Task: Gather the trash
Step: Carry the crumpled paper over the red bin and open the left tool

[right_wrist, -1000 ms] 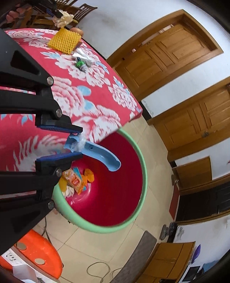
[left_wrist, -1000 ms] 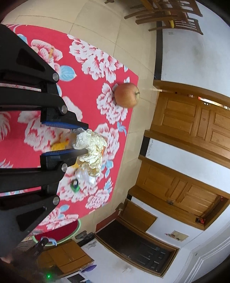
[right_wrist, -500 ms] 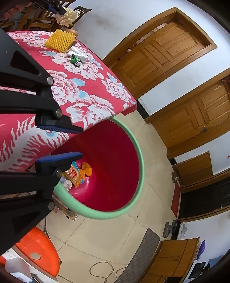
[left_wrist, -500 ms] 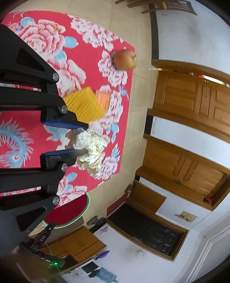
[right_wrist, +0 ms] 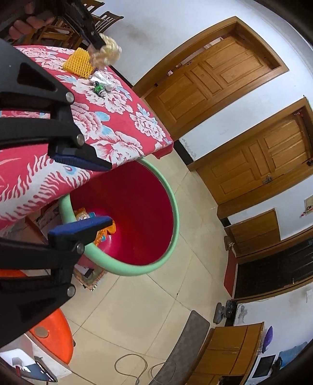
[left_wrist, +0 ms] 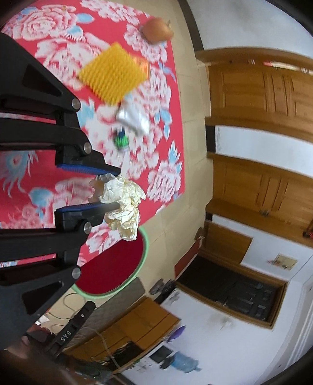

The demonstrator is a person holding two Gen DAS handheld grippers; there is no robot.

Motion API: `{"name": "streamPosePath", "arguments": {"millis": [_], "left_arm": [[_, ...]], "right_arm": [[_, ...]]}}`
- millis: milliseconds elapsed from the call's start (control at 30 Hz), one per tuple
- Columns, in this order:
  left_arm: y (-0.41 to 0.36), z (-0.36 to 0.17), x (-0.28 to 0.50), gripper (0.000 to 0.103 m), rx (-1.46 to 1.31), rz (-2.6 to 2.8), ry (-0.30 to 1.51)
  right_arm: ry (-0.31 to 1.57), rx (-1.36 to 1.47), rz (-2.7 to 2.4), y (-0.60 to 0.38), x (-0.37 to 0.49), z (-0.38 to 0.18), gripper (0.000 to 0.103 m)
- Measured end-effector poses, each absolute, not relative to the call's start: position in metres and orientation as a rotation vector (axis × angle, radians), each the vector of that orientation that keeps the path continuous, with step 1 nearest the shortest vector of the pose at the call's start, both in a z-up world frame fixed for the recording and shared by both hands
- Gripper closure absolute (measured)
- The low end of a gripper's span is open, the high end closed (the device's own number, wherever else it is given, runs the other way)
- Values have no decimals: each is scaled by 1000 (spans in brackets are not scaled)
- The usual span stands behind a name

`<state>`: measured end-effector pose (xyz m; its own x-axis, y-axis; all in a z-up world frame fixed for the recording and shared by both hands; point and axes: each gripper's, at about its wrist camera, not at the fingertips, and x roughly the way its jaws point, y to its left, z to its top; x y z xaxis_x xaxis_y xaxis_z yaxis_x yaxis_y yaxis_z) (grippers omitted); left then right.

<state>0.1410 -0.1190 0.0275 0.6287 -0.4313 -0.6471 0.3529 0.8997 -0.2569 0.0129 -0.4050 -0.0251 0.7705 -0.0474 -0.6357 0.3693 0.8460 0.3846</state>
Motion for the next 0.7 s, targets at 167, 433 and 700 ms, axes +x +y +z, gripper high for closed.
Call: {"name": "streamPosePath", "arguments": {"millis": [167, 433, 700], "left_arm": [[-164, 16, 143, 83, -44, -508, 792], [-227, -3, 147, 83, 48, -587, 828], [-277, -18, 154, 83, 114, -637, 836]], "right_arm": [[625, 552, -259, -419, 0, -23, 56], [601, 606, -292, -440, -15, -29, 54], [603, 622, -312, -447, -18, -35, 54]]}}
